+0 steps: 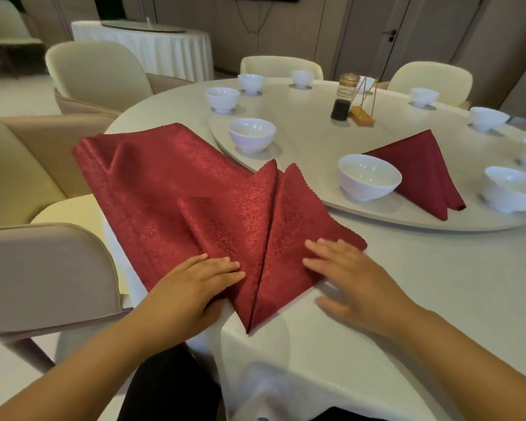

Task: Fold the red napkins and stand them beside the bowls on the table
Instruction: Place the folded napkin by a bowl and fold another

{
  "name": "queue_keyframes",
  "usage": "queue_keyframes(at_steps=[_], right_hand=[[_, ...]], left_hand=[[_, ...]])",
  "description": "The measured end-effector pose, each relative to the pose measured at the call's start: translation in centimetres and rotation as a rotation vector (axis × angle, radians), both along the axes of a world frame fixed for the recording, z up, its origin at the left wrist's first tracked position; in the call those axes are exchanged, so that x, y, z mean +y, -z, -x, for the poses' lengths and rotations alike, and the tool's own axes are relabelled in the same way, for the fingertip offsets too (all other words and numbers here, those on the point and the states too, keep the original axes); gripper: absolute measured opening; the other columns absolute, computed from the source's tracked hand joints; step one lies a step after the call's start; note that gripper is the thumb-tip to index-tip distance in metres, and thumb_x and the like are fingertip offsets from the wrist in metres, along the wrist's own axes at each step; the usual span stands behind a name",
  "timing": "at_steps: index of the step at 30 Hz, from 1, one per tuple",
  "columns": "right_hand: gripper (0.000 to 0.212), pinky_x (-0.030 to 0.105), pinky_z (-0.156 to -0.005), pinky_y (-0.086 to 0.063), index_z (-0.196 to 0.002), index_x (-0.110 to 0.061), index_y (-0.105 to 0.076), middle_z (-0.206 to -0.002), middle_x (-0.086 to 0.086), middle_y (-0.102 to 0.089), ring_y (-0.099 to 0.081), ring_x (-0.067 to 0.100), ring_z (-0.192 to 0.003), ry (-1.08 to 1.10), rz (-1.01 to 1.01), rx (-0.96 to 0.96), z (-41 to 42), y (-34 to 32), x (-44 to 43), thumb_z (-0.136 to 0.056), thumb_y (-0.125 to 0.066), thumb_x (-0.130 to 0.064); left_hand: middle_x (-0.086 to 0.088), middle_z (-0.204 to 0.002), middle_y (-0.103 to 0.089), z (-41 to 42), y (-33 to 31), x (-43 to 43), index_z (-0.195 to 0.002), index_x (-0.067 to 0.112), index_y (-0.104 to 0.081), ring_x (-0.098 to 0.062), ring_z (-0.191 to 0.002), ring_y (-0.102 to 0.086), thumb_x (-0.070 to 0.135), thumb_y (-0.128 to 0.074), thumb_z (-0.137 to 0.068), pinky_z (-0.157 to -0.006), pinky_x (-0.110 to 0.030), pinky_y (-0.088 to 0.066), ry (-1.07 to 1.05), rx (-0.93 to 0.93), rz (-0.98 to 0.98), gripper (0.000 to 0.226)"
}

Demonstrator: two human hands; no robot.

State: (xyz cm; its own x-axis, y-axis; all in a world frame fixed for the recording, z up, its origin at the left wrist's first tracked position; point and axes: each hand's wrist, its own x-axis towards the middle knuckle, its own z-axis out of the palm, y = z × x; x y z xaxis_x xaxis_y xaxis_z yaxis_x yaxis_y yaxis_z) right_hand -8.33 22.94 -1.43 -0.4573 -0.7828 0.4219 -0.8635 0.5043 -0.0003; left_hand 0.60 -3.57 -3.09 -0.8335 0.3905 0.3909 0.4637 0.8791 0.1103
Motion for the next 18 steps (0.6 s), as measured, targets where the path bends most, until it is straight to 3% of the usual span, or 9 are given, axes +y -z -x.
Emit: queue_keyframes(at_steps=[2, 4, 6, 9, 13, 18], right_hand=[[0.046, 0.05, -0.086, -0.046, -0.104, -0.016, -0.068, -0.117, 0.005, -0.064, -0.061, 0.021, -0.107, -0.04, -0.057, 0.085, -0.8, 0.1, -0.6, -0.059, -0.074, -0.027], [0.046, 0.047, -0.082, -0.05, -0.099, -0.015, -0.071, -0.109, 0.002, -0.068, -0.066, 0.019, -0.099, -0.041, -0.059, 0.092, -0.8, 0.2, -1.4, -0.055, -0.081, -0.019], [0.035, 0.041, -0.08, -0.052, -0.099, -0.016, -0.072, -0.103, -0.002, -0.071, -0.067, 0.015, -0.094, -0.029, -0.063, 0.067, -0.5, 0.3, -2.2, -0.065, -0.065, -0.021], [0.046, 0.031, -0.076, -0.054, -0.092, -0.019, -0.074, -0.092, -0.006, -0.073, -0.069, 0.009, -0.084, 0.037, -0.073, -0.033, 0.0, -0.1, -3.6, -0.066, -0.037, -0.026], [0.045, 0.025, -0.072, -0.054, -0.082, -0.021, -0.074, -0.082, -0.009, -0.073, -0.068, 0.003, -0.074, 0.066, -0.061, -0.11, -0.3, 0.2, -4.4, -0.063, -0.034, -0.025], [0.05, 0.029, -0.079, -0.052, -0.092, -0.021, -0.072, -0.094, -0.007, -0.072, -0.068, 0.006, -0.085, 0.113, -0.051, -0.21, -1.0, 0.3, -4.2, -0.059, -0.036, -0.032]], left_hand=[[-0.001, -0.102, -0.07, 0.9, -0.1, 0.4, -0.106, 0.023, -0.063, -0.01, -0.101, -0.057, 0.026, -0.039, -0.066, -0.095, -0.023, -0.03, 0.019, 0.041, 0.049, 0.046], [0.0, -0.099, -0.071, 1.7, -0.3, 0.6, -0.098, 0.02, -0.071, -0.012, -0.091, -0.066, 0.024, -0.037, -0.065, -0.089, -0.026, -0.035, 0.023, 0.034, 0.102, 0.048], [0.001, -0.099, -0.071, 2.1, -0.5, 0.7, -0.098, 0.02, -0.072, -0.012, -0.088, -0.068, 0.024, -0.036, -0.065, -0.089, -0.029, -0.04, 0.033, 0.026, 0.127, 0.049], [0.001, -0.101, -0.07, 2.4, -0.5, 0.9, -0.108, 0.024, -0.063, -0.012, -0.095, -0.063, 0.021, -0.035, -0.064, -0.091, -0.029, -0.037, 0.053, 0.013, 0.081, 0.052], [0.001, -0.103, -0.07, 2.9, -0.6, 1.9, -0.113, 0.026, -0.047, -0.007, -0.099, -0.053, 0.021, -0.034, -0.062, -0.093, -0.028, -0.032, 0.063, -0.009, 0.009, 0.053], [0.002, -0.102, -0.07, 3.0, -0.2, 2.8, -0.113, 0.027, -0.048, -0.005, -0.1, -0.05, 0.02, -0.035, -0.059, -0.09, -0.025, -0.035, 0.079, -0.08, -0.1, 0.057]])
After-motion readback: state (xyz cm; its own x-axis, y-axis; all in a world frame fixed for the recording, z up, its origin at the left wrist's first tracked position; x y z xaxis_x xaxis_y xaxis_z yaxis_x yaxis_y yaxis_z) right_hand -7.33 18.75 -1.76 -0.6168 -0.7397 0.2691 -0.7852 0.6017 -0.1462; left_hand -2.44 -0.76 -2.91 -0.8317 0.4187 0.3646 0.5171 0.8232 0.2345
